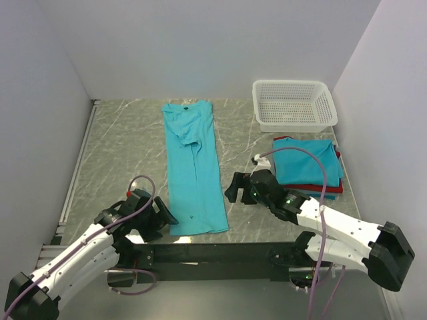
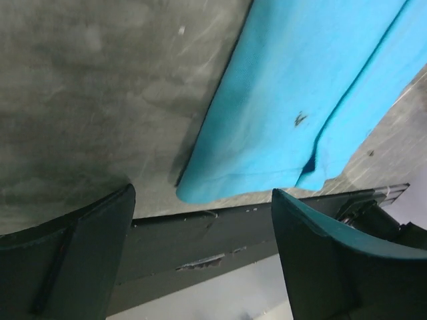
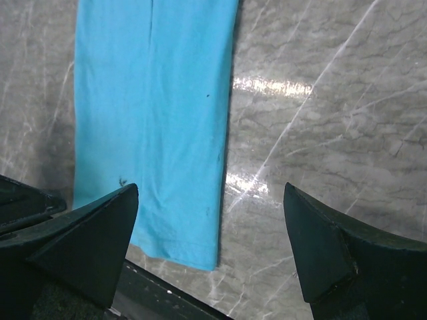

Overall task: Fold and stack the t-shirts
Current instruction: Fold the tshirt

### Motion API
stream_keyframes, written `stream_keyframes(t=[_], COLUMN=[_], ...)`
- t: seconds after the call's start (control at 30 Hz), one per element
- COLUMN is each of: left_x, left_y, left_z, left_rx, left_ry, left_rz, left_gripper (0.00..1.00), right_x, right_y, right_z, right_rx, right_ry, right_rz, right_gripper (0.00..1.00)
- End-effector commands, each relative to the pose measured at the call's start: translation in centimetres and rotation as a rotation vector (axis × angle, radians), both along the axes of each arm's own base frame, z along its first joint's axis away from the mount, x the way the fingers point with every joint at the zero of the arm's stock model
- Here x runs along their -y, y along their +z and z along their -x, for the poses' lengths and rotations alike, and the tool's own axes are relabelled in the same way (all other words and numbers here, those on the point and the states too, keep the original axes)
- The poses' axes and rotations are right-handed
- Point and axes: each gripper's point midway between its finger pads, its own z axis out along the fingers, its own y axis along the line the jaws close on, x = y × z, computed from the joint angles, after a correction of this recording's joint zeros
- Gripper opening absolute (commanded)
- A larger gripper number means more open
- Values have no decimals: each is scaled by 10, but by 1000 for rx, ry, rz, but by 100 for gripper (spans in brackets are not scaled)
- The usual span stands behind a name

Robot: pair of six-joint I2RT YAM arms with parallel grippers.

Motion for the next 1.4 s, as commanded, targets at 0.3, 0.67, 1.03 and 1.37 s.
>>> stream_keyframes(t=[0.3,0.67,1.03,1.37], left_x=[7,13,6,10], left_y=[-8,-15,-9,-9], left_z=[-2,-3,-1,0], left_rx=[-40,-46,-39,-33], left_ry=[-11,-27,1,5], left_rz=[0,25,5,47], left_gripper=[45,29,0,0], right_x=[-9,-13,-20,-40], right_y=[-12,-30,-55,-73], right_z=[2,16,65,108], right_rx=[-75,-155,-338,-468], right_ry=[23,68,256,367], right_rz=[-32,-43,-60,-70], right_gripper=[86,73,67,56])
